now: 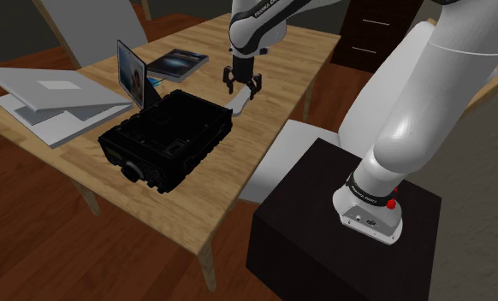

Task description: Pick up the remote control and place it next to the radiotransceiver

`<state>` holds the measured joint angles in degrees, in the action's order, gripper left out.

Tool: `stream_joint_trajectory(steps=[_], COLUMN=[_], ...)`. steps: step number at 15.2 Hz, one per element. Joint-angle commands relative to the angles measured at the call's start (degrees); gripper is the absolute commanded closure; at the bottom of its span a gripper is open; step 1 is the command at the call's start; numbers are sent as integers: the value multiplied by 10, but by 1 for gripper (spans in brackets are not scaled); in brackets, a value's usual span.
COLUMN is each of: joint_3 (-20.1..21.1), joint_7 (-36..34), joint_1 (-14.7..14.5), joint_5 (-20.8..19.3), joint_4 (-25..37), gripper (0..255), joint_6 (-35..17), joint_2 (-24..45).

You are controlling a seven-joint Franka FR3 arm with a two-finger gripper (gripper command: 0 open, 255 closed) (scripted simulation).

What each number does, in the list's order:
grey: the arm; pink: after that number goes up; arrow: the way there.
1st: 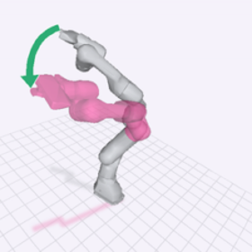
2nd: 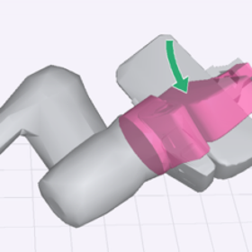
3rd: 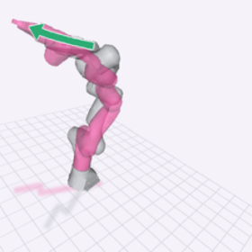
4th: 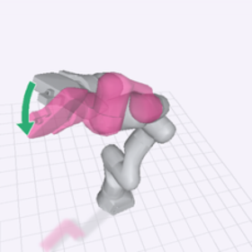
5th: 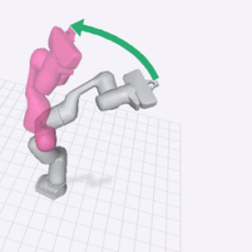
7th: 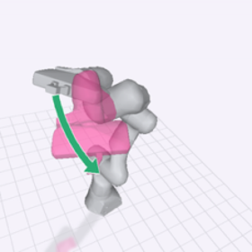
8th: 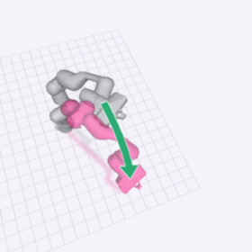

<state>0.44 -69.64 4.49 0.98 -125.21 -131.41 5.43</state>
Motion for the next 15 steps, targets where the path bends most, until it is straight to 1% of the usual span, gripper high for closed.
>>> stream_joint_trajectory(steps=[1, 3, 7, 15], joint_3=[0, 0, 0, 0], joint_7=[0, 0, 0, 0], joint_1=[0, 0, 0, 0], joint_5=[0, 0, 0, 0], joint_4=[0, 0, 31, 31], gripper=[0, 0, 0, 0], joint_6=[0, 0, 70, 70], joint_2=[0, 0, -39, -39])
